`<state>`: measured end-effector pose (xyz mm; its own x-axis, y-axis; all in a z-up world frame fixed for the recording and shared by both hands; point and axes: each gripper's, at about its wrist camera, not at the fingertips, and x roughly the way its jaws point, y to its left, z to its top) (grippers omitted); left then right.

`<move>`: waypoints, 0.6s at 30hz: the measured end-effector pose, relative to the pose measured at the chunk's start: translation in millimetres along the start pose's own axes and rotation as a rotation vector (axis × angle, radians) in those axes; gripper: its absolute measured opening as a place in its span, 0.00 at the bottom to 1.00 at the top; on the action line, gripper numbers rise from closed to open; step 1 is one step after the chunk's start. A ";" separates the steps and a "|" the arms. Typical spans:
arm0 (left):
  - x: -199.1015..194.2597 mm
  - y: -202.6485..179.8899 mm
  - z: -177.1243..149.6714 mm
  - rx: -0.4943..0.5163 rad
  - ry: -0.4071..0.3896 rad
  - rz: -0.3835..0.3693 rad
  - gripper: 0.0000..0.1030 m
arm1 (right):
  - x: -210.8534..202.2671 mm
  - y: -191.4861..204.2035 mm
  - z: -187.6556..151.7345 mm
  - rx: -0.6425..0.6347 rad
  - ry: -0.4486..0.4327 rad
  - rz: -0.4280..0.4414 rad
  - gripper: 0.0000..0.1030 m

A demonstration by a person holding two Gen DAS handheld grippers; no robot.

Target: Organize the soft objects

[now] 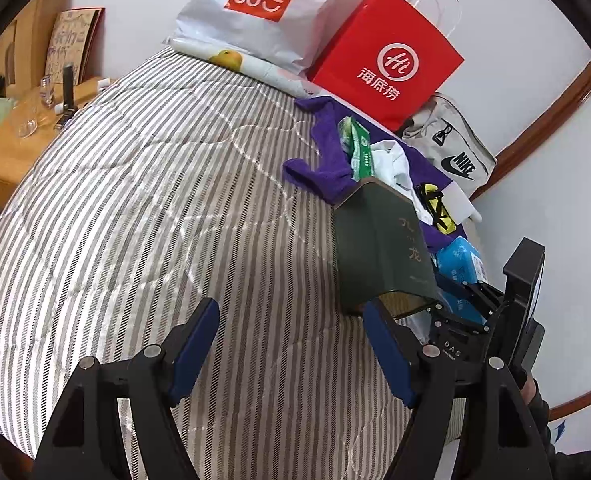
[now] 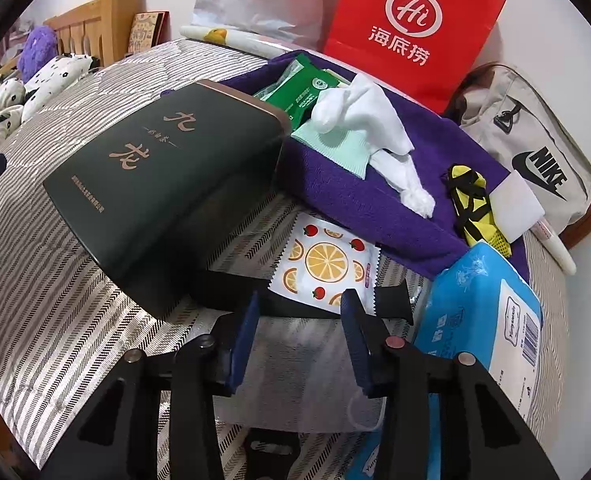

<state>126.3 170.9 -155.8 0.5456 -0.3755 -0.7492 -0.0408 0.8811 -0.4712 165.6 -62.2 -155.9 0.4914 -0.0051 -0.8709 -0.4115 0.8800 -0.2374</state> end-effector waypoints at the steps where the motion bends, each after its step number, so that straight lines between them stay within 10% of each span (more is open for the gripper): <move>1: -0.2 1.0 -1.0 0.000 0.000 0.001 0.71 | -0.5 0.2 1.0 0.001 -0.002 -0.001 0.40; 13: 6.2 10.0 -5.0 -0.024 0.032 0.012 0.71 | 4.0 1.8 5.3 0.058 -0.024 0.050 0.40; 18: 8.2 8.0 -5.9 -0.020 0.046 0.008 0.71 | 4.5 3.0 2.2 0.063 -0.032 0.079 0.10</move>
<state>125.5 173.2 -168.5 0.5063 -0.3816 -0.7734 -0.0621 0.8783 -0.4740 168.3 -58.6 -159.6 0.4842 0.0800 -0.8713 -0.4016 0.9050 -0.1401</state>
